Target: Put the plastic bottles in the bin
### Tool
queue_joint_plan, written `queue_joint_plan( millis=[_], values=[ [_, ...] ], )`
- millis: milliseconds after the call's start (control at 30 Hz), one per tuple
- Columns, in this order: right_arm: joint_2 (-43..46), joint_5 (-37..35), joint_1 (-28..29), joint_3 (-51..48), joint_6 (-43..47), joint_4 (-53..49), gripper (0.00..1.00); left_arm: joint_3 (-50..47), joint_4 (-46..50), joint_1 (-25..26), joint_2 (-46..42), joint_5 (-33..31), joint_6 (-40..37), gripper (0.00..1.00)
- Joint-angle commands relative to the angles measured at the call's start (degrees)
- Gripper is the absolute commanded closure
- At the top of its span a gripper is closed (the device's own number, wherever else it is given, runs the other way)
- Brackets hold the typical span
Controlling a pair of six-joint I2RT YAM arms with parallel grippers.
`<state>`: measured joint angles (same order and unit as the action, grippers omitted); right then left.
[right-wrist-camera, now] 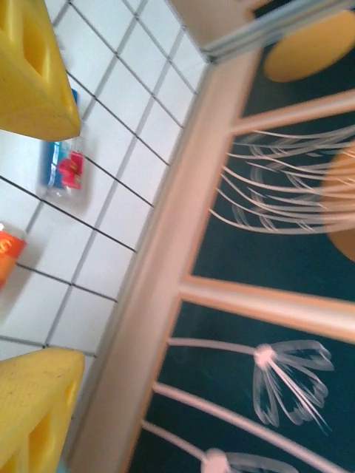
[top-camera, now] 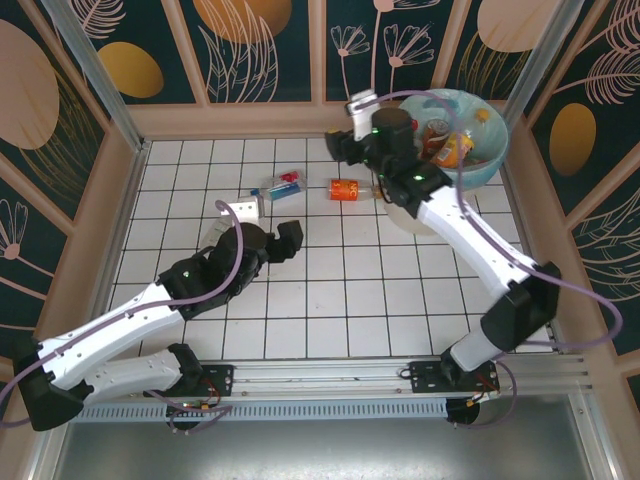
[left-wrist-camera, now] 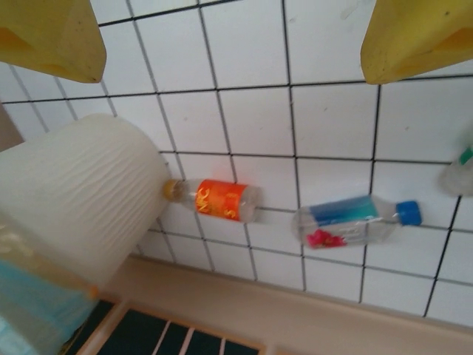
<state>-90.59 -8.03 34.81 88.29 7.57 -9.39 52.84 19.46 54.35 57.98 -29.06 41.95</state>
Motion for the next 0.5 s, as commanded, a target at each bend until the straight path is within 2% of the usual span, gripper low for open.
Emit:
queue_joint_plan(
  millis=[0, 100, 167, 233, 300, 367, 467],
  values=[
    [-9.5, -1.3, 1.0, 1.9, 0.3, -2.5, 0.25, -1.5, 3.8, 0.0, -0.8, -2.8, 2.7, 0.10],
    [-16.9, 3.7, 1.3, 5.6, -1.3, -4.2, 0.24, -2.6, 5.9, -0.1, -1.3, -5.2, 3.7, 0.10],
    [-21.2, 4.1, 1.6, 7.1, -0.9, -4.1, 0.23, -2.8, 7.2, -0.5, -1.3, -5.6, 4.0, 0.09],
    [-25.7, 1.9, 1.3, 9.6, -1.1, -5.5, 0.23, -2.6, 8.0, -0.9, -0.9, -5.1, 3.9, 0.09],
    [-31.4, -3.8, 0.0, 15.6, -4.5, -11.4, 0.22, -2.5, 8.3, -1.3, -0.2, -4.3, 3.8, 0.09],
    [-36.6, -5.3, -1.7, 22.1, -7.4, -17.8, 0.22, -2.9, 7.7, -1.5, 0.5, -3.7, 3.4, 0.09],
    [-39.5, -6.1, -3.0, 23.9, -8.0, -19.3, 0.21, -3.9, 5.3, -1.6, 1.6, -2.6, 2.6, 0.09]
  ],
)
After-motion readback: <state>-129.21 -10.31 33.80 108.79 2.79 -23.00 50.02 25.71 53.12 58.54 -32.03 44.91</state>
